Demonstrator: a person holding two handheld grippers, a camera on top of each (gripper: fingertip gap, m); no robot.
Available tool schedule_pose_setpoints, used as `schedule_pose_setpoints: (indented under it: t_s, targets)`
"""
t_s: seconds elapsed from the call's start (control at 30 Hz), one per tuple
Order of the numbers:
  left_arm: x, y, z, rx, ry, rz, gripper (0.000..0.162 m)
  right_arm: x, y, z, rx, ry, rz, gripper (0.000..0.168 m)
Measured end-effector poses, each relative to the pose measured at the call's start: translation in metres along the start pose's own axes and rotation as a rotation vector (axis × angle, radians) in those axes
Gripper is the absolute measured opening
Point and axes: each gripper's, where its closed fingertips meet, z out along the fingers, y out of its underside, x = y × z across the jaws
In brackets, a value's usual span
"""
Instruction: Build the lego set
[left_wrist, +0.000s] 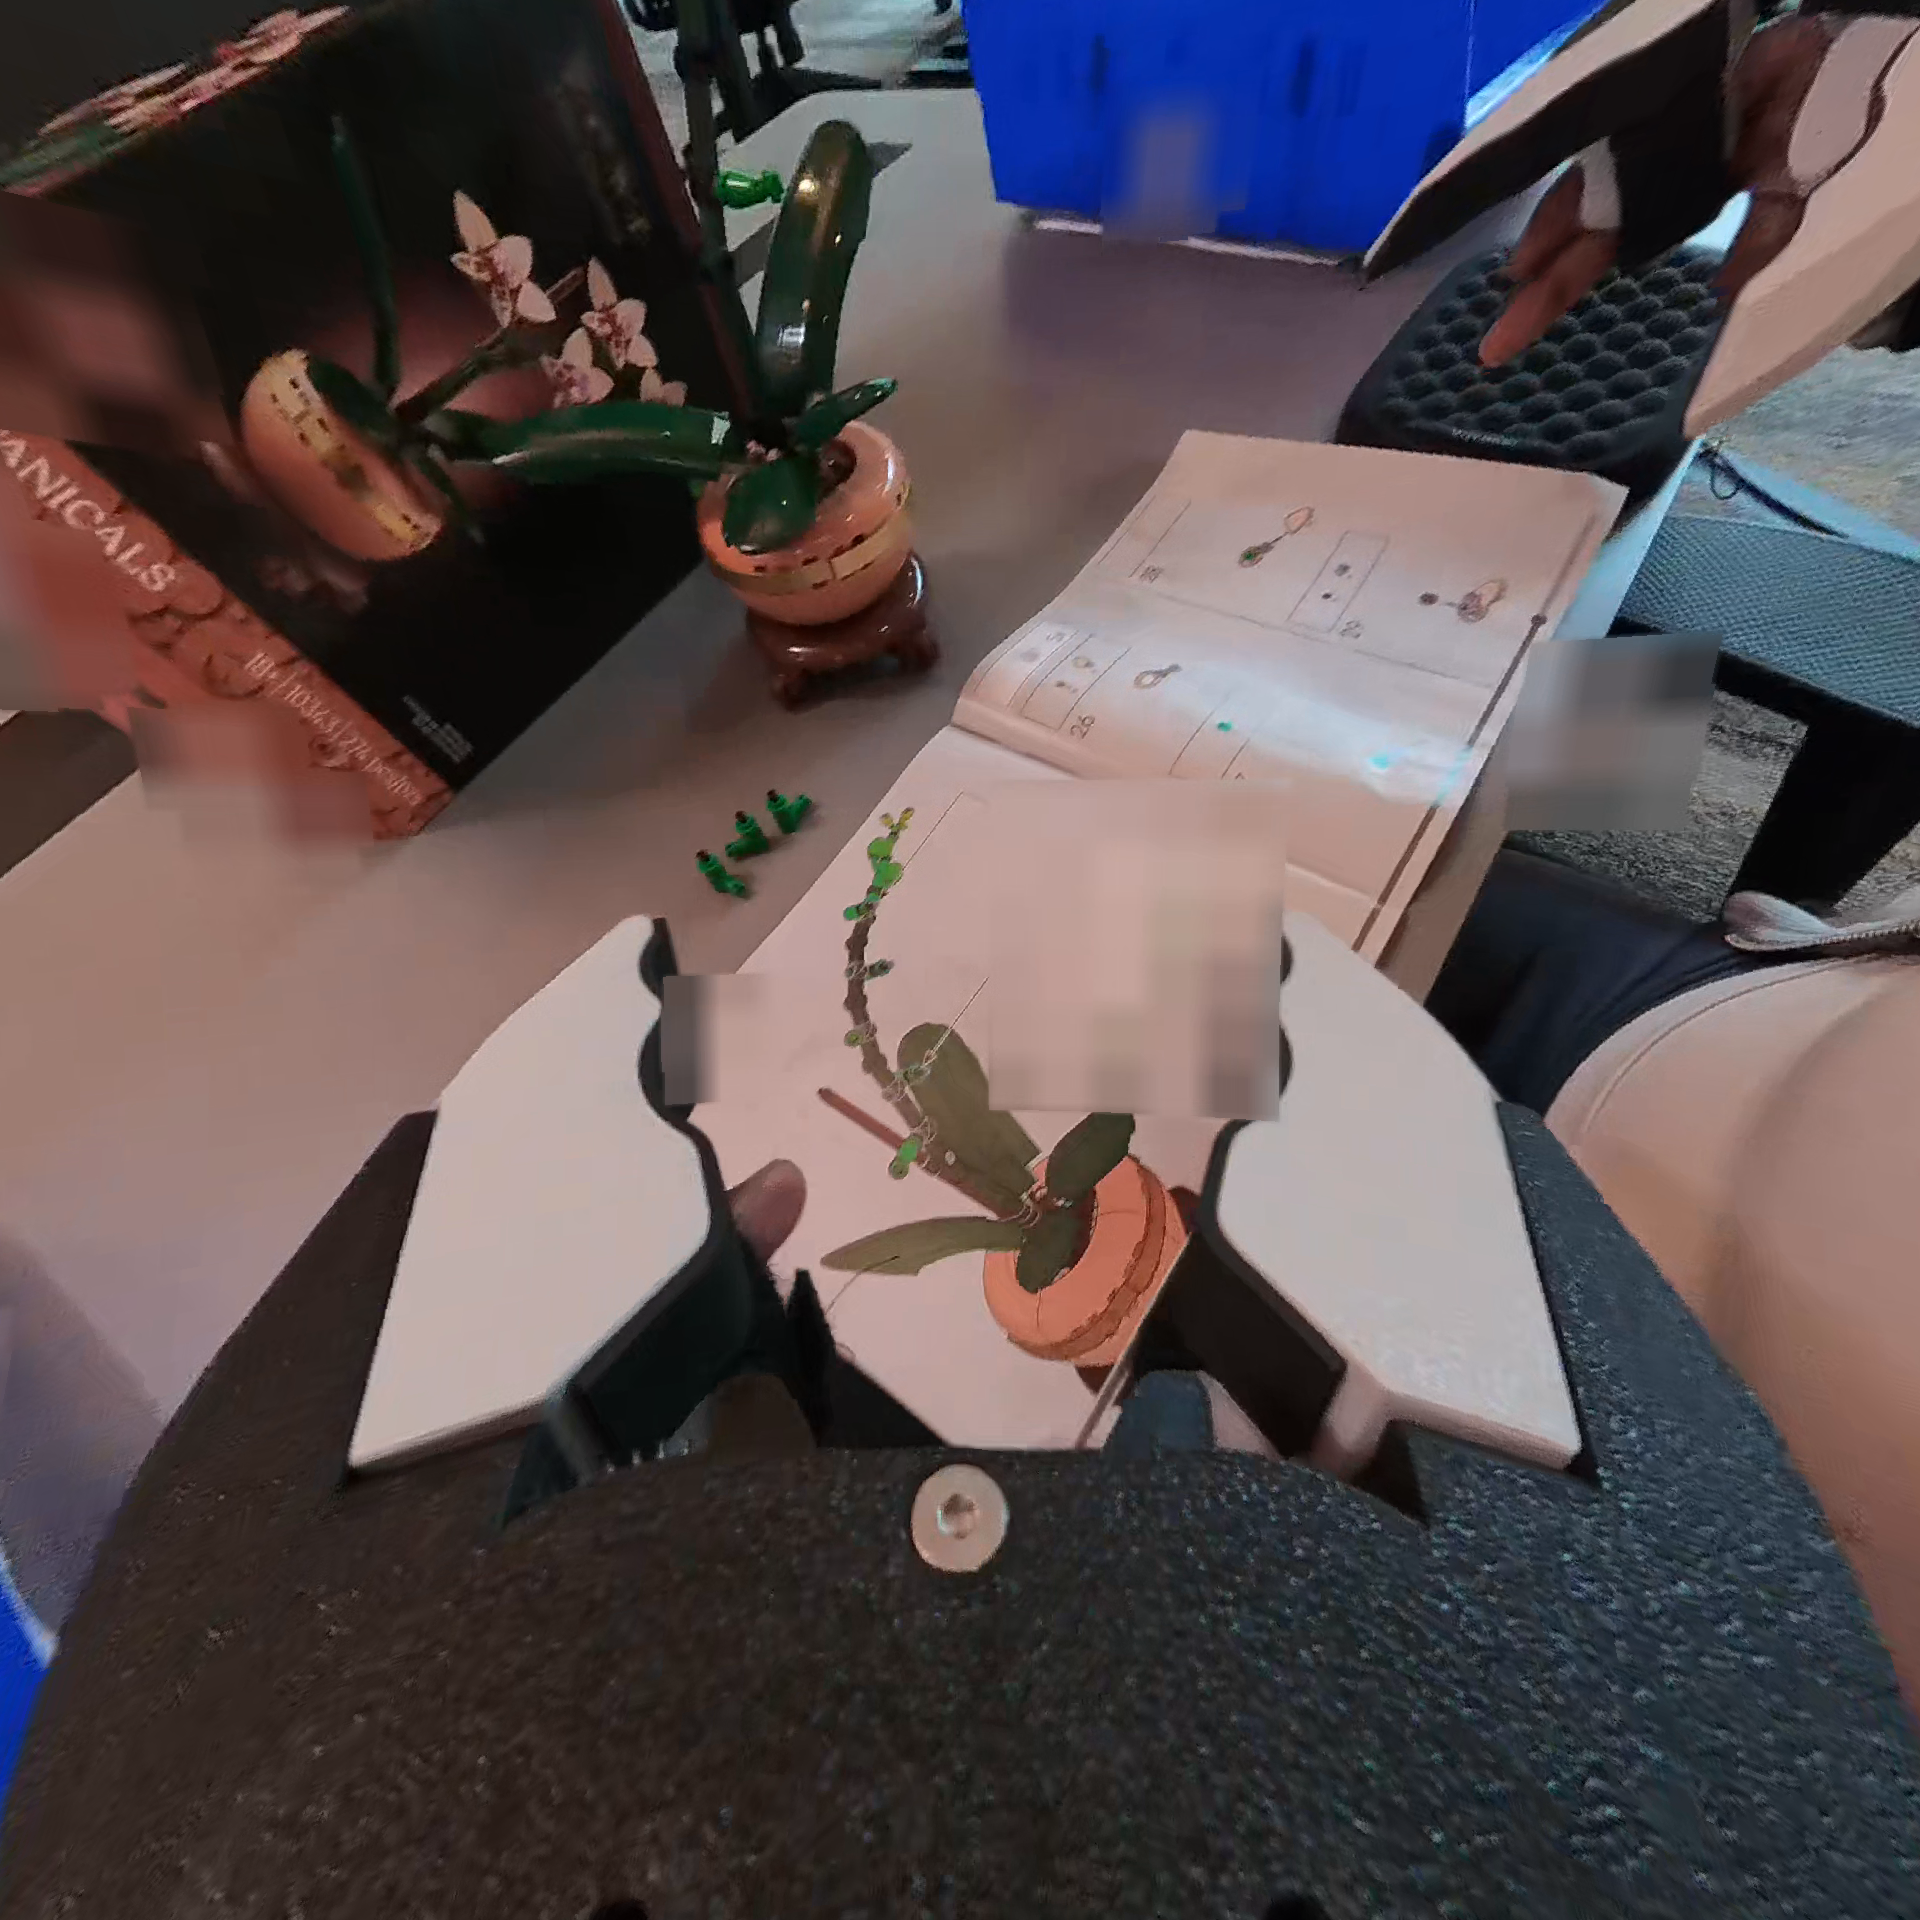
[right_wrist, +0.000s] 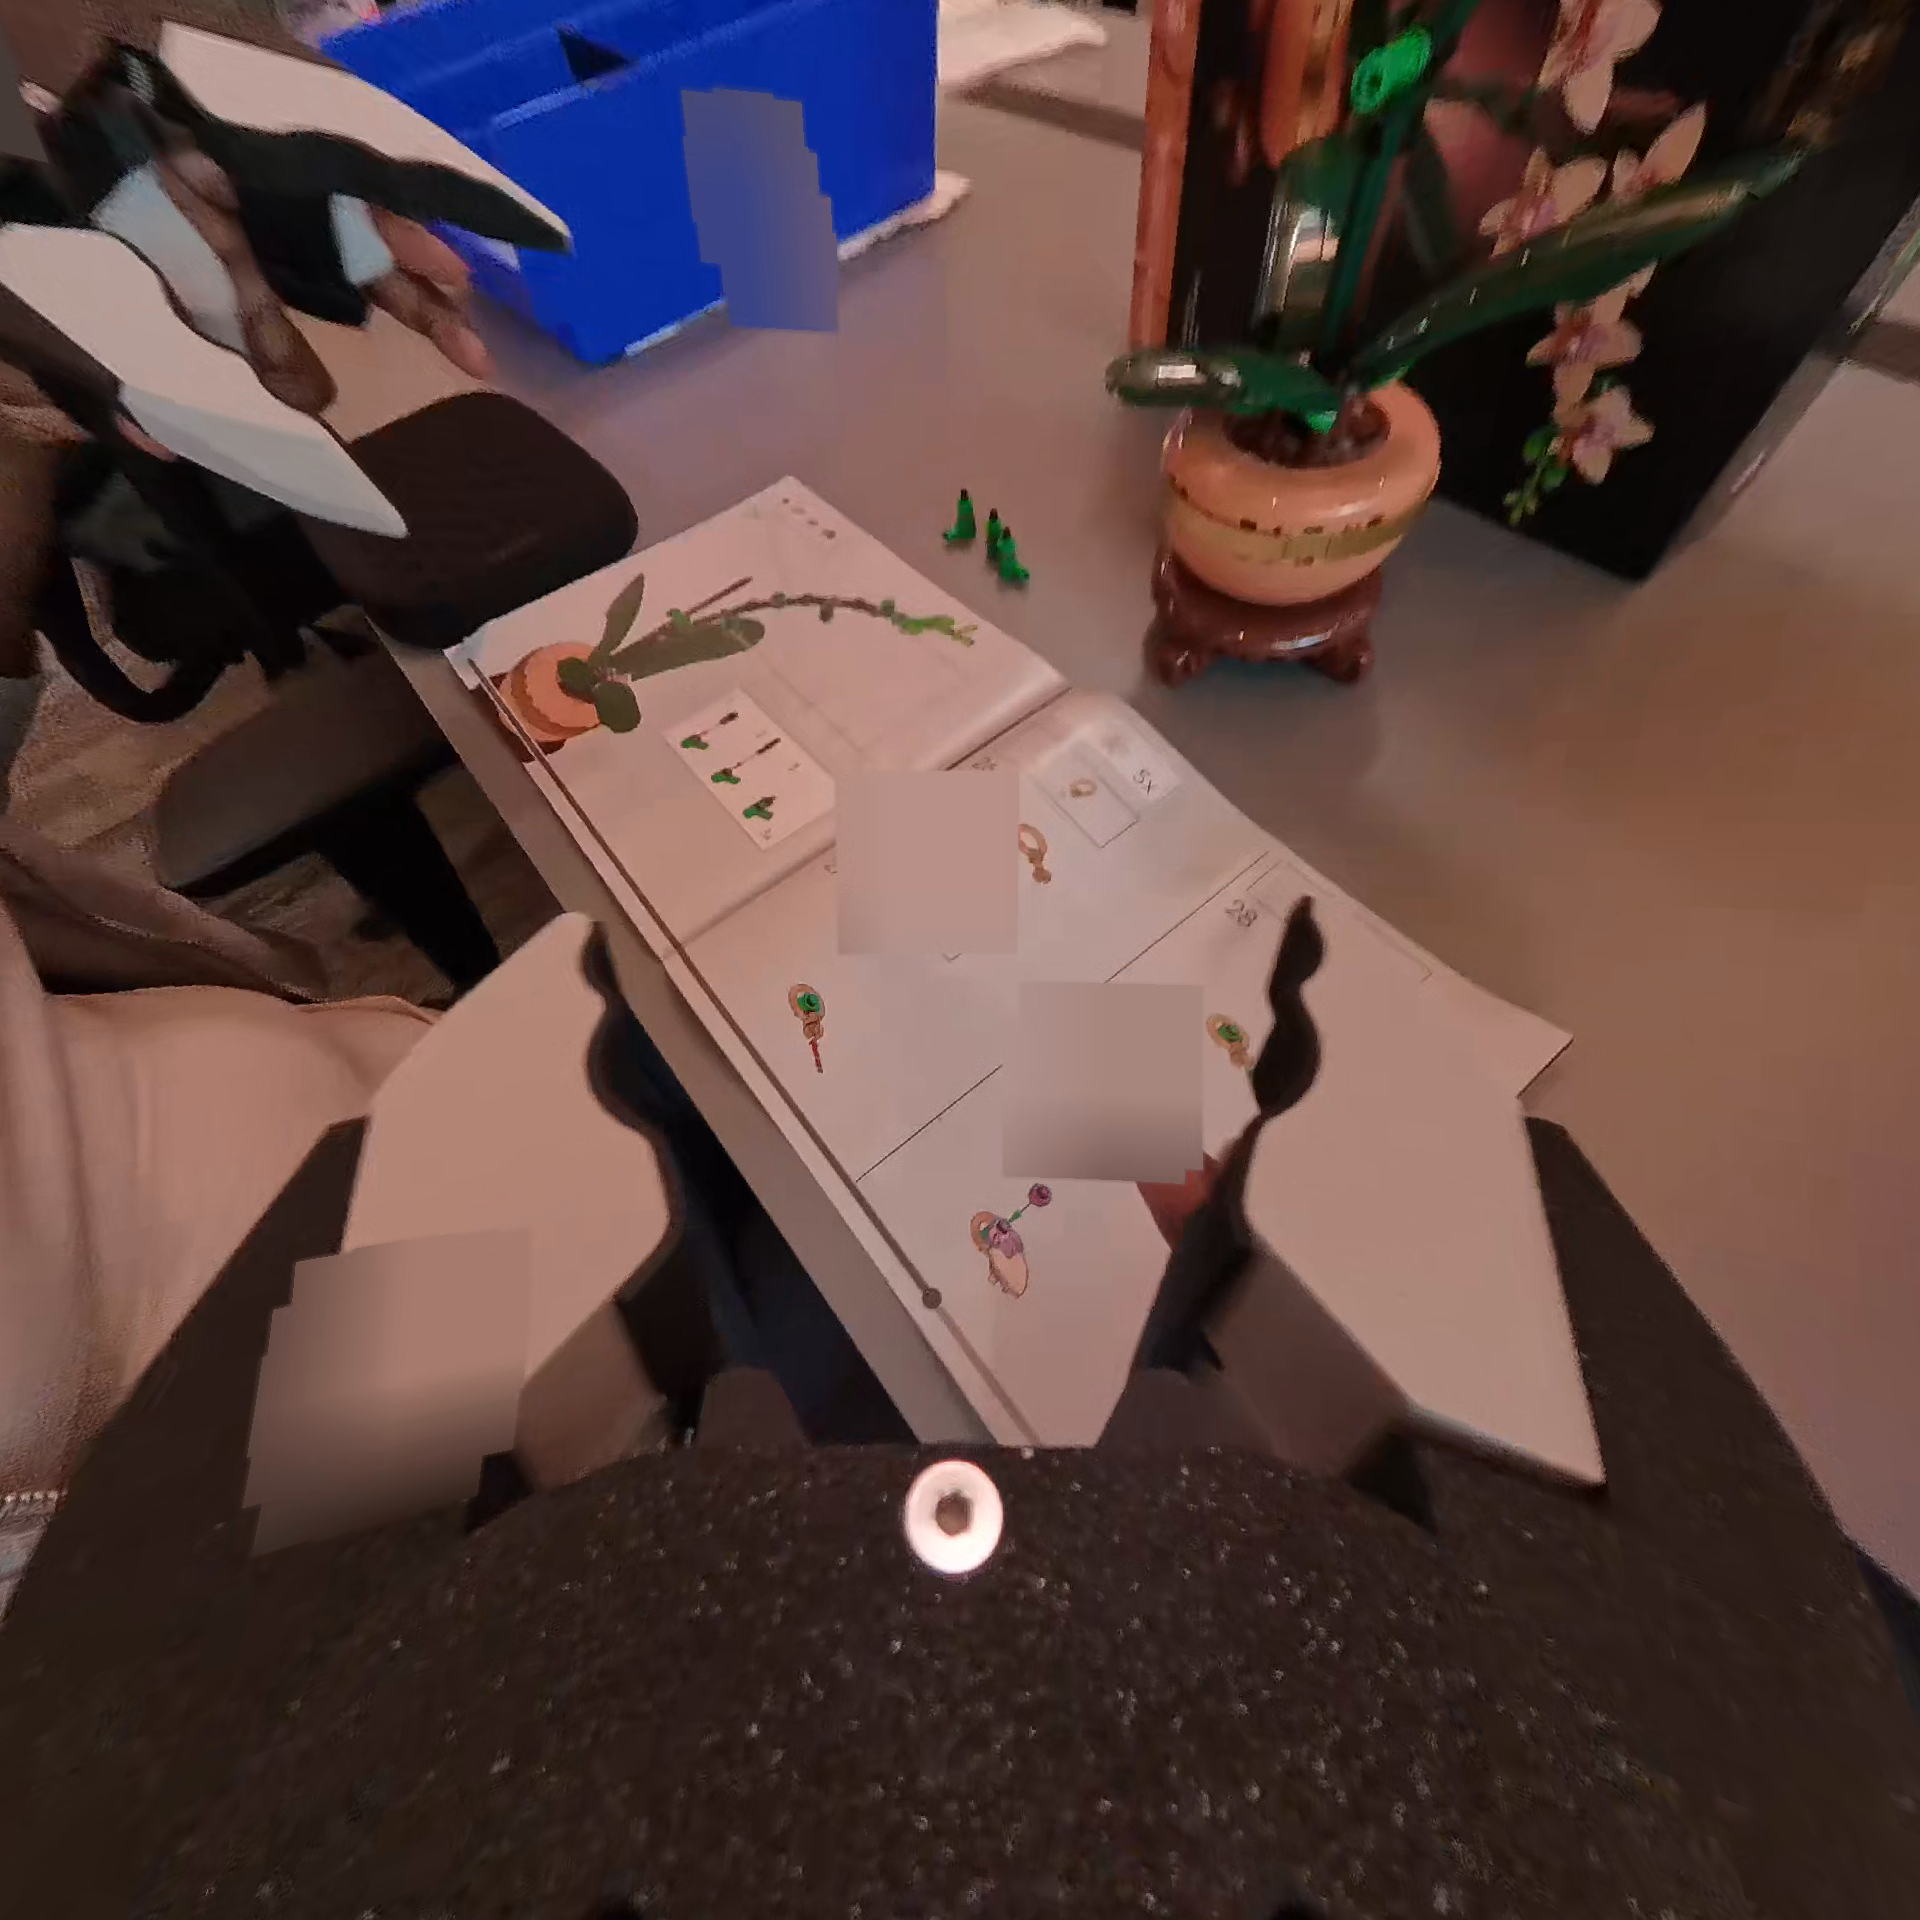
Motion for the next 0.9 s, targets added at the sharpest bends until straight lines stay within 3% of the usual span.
schedule_pose_setpoints:
  t_s: [0.1, 0.17, 0.2, 0.27, 0.37, 0.53, 0.67, 0.9]
  targets:
    - [0.002, 0.003, 0.013, 0.008, 0.028, -0.002, 0.122, 0.003, 0.000, -0.002, 0.039, -0.024, -0.045, 0.068]
    - [0.000, 0.008, 0.020, 0.010, 0.051, -0.007, 0.132, 0.015, 0.011, 0.000, -0.010, -0.008, -0.047, 0.011]
    - [-0.003, 0.010, 0.021, 0.016, 0.049, -0.004, 0.105, 0.022, 0.015, 0.001, -0.024, 0.010, -0.038, 0.003]
    - [-0.012, 0.008, 0.018, 0.078, 0.012, 0.020, 0.000, 0.024, 0.024, 0.004, -0.054, -0.028, -0.019, 0.001]
    - [-0.019, 0.011, 0.021, 0.071, 0.003, -0.027, 0.000, 0.017, 0.040, 0.010, -0.129, -0.097, -0.009, 0.001]
    - [-0.008, 0.015, 0.027, 0.026, 0.083, -0.025, 0.000, 0.015, 0.049, 0.024, -0.170, -0.070, -0.144, 0.001]
    - [0.003, 0.034, 0.033, -0.143, 0.151, -0.022, 0.001, 0.016, 0.061, 0.031, -0.298, -0.060, -0.140, 0.001]
    - [-0.010, 0.070, 0.043, -0.343, 0.084, 0.020, 0.002, 0.016, 0.066, 0.055, -0.428, -0.052, -0.206, 0.003]
